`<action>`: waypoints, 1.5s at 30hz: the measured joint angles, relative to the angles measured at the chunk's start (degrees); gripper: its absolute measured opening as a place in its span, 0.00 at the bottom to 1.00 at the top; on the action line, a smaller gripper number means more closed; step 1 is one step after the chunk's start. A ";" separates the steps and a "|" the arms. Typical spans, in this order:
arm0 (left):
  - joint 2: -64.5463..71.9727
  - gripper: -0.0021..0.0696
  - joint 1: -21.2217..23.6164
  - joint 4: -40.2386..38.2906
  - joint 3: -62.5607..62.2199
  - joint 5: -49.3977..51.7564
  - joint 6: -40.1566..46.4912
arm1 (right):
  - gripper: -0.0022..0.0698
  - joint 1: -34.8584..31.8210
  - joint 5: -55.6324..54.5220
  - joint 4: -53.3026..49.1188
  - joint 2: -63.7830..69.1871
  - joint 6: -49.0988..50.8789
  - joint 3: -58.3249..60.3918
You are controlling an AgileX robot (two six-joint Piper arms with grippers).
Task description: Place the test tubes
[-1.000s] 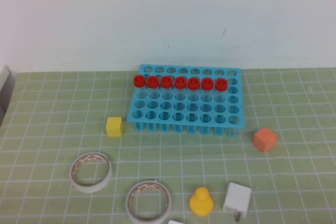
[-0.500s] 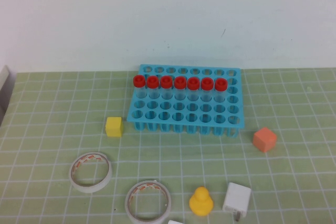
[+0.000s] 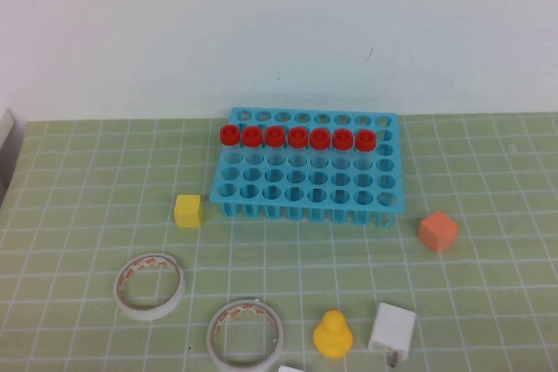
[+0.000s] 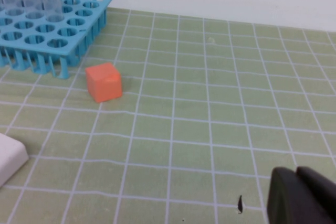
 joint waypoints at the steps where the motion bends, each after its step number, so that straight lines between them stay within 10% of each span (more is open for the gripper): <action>1: 0.00 0.03 0.00 0.00 0.00 0.00 0.00 | 0.03 -0.28 0.00 0.00 0.00 0.00 0.00; 45: 0.00 0.03 -0.10 0.00 0.00 0.00 0.00 | 0.03 -2.08 0.00 -0.04 0.00 0.00 0.00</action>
